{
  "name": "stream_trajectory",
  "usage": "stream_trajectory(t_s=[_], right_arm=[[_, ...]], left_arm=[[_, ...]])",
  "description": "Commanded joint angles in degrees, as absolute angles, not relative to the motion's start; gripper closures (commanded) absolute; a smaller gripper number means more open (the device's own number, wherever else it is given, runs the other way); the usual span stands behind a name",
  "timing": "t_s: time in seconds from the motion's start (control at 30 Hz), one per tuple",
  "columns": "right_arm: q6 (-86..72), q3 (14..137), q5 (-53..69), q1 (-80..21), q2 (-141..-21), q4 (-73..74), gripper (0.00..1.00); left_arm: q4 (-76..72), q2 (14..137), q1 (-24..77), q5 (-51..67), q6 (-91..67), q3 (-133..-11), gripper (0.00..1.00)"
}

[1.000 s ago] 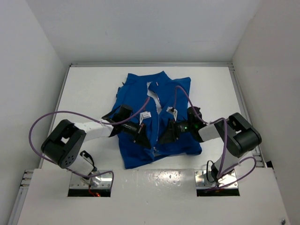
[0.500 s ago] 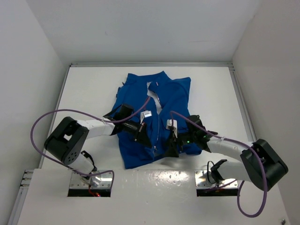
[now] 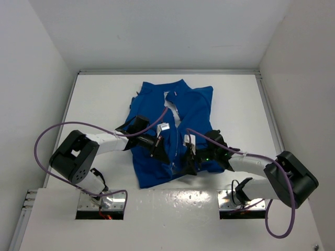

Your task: Zip up the jacket

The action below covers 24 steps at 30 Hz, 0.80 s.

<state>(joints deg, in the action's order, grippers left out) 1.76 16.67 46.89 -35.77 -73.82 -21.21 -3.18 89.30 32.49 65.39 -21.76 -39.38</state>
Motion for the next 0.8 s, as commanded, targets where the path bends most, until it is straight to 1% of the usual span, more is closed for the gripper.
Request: stream_trajectory(t_s=[0.0, 0.4, 0.57, 0.77], right_arm=[[2.9, 17.9, 47.3, -36.7, -75.0, -26.6, 0.34], [1.5, 18.4, 47.7, -39.9, -76.5, -30.5, 0.35], [0.6, 18.8, 47.3, -39.9, -77.3, -31.5, 0.39], [0.4, 19.4, 46.7, -40.3, -77.7, -33.0, 0.49]], left_arm=[[-4.7, 88.7, 32.5, 67.9, -22.5, -41.0, 1.0], [-5.2, 89.2, 32.5, 67.9, -22.5, -41.0, 1.0], [-5.7, 89.2, 32.5, 67.4, -23.0, -41.0, 1.0], [-6.2, 89.2, 33.0, 67.4, -23.5, -41.0, 1.0]])
